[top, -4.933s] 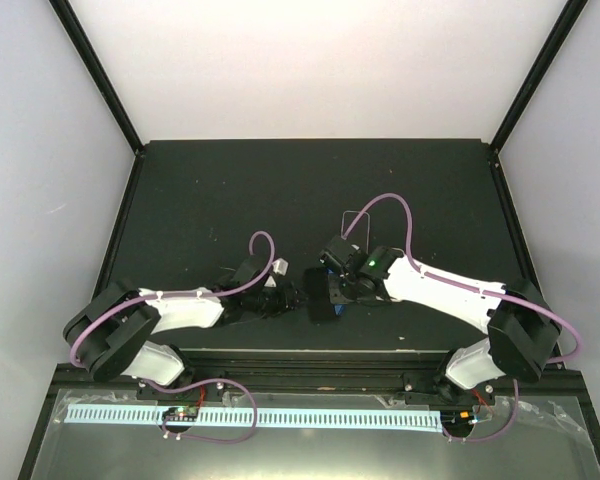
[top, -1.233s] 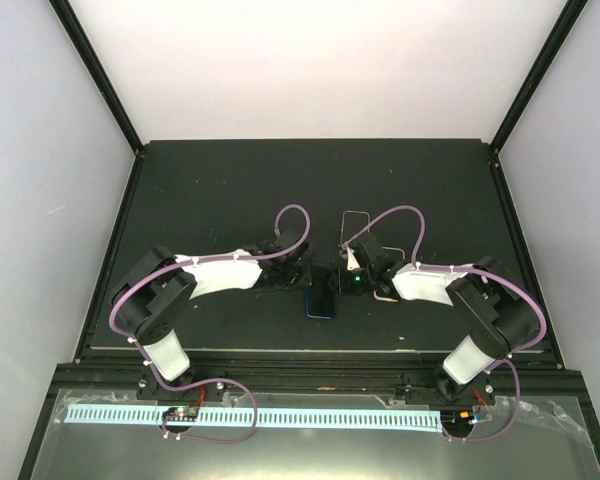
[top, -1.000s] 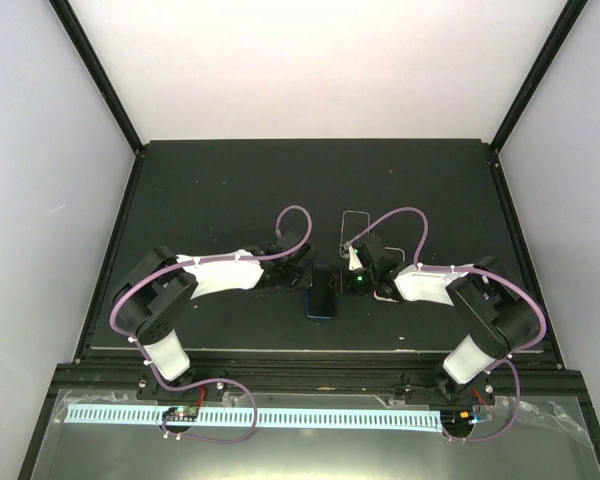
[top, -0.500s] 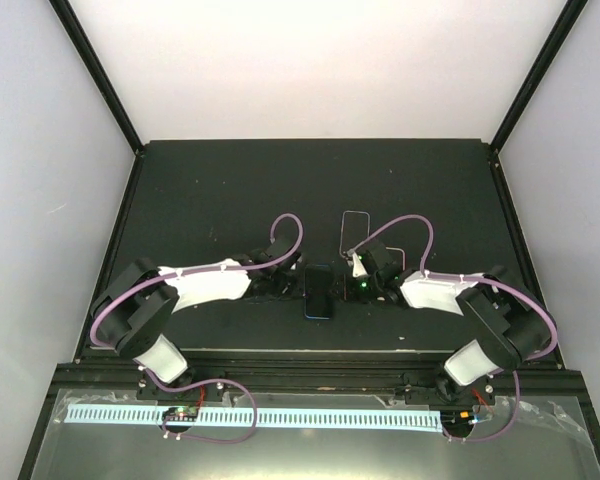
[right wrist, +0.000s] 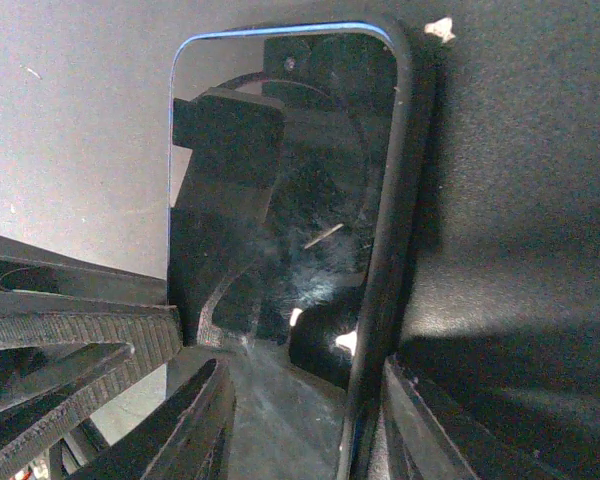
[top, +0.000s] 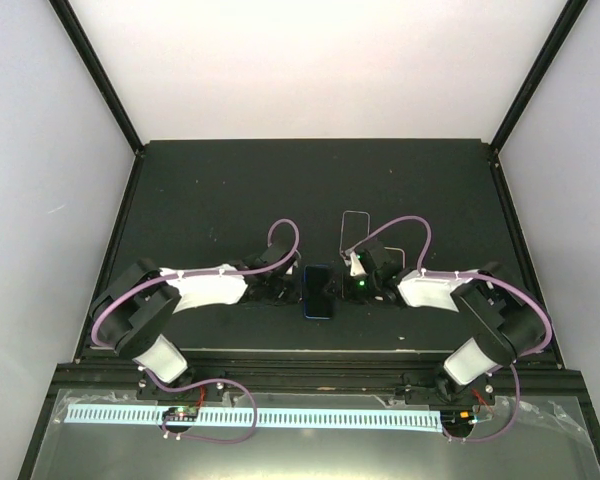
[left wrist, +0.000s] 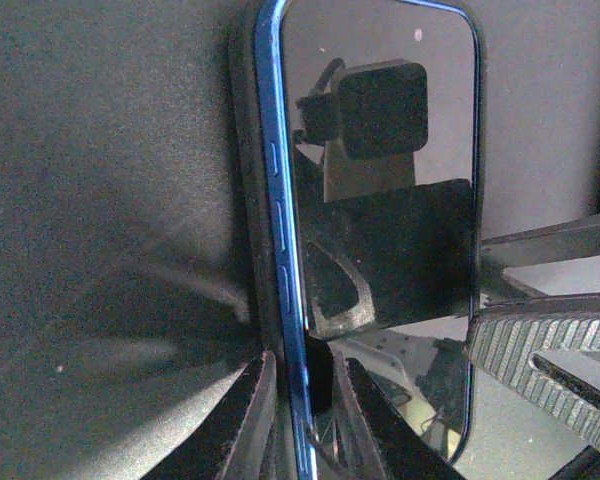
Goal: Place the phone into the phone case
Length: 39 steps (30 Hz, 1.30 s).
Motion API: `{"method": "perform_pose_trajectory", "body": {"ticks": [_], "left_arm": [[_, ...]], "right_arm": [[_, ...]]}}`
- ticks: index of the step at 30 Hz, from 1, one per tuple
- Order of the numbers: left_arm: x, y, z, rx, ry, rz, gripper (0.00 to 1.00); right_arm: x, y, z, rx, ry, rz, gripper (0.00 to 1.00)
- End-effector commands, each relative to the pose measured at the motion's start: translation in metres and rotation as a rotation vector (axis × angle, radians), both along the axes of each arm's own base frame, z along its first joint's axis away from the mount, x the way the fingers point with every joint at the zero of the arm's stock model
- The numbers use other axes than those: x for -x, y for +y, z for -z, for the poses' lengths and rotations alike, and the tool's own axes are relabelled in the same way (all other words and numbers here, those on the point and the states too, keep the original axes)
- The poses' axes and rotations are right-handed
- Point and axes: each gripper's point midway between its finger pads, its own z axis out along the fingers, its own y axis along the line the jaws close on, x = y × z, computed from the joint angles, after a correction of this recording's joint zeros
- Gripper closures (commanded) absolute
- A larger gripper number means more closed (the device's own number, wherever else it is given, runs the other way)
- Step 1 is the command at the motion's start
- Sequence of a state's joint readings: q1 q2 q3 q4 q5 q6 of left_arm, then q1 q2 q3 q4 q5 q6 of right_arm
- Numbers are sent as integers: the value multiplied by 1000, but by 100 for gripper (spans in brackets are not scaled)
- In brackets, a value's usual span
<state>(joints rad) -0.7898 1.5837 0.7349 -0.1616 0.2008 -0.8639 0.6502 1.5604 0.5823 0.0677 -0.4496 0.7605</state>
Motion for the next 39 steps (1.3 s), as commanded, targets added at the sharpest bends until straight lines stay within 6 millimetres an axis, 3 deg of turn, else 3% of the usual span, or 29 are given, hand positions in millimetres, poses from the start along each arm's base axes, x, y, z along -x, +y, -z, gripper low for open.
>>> {"method": "perform_pose_trajectory", "body": {"ticks": [1,15,28,39], "left_arm": [[4,5,6,31,20,2,83],[7,23,11,69,30,-27,85],[12,19,9,144,47,-19,80],[13,24,12,168,50,-33,81]], "right_arm": [[-4,17,-13,-76,9,-16,58],[3,41,-68,-344,5,-52,58],[13,52,-55,-416,85,-65,58],[21,63,-59,-477,125,-123,61]]}}
